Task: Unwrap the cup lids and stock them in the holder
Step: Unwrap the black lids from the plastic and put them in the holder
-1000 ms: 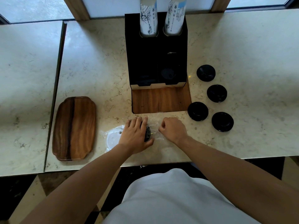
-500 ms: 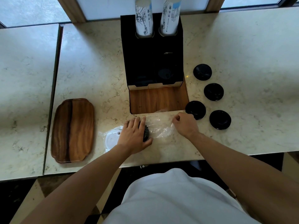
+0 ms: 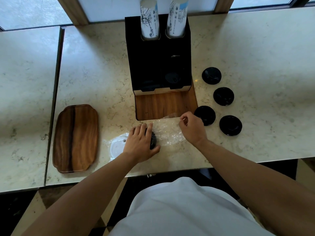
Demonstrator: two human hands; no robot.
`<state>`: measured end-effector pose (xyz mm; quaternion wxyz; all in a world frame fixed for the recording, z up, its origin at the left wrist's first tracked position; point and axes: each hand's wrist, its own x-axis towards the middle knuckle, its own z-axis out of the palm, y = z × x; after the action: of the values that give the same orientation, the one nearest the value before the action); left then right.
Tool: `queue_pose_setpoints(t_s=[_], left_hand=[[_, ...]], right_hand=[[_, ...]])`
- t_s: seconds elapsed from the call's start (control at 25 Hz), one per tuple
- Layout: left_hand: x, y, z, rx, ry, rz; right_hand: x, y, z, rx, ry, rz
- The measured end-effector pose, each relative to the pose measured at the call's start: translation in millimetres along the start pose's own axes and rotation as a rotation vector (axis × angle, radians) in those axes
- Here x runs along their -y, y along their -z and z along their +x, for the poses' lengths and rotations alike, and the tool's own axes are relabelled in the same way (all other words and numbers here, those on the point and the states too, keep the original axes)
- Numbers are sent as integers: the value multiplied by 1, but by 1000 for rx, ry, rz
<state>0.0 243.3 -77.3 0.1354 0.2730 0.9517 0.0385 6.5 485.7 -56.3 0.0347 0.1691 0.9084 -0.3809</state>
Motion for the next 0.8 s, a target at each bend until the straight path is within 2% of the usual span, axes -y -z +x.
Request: queue_pose_setpoints(t_s=[0.12,0.24,0.44,0.6,0.68,0.8], left_hand=[[1,0,0,17,3,-11],[0,1,0,16,2,-13],[1,0,-1,-10,-4,-53],[3,0,-2,-14,-3,-110],[4,1,-2,-3,1,-142],[7,2,-1,14,-1,-166]], right_hand=[[9,-11,-5,160,105,-68],[15,-22,-4,208,-2,-107],[31,-33,2,333,-280,126],[28,-33,9,293,-361,252],[28,-28,13,310,-441,369],[30,-18,16,367,-456,461]])
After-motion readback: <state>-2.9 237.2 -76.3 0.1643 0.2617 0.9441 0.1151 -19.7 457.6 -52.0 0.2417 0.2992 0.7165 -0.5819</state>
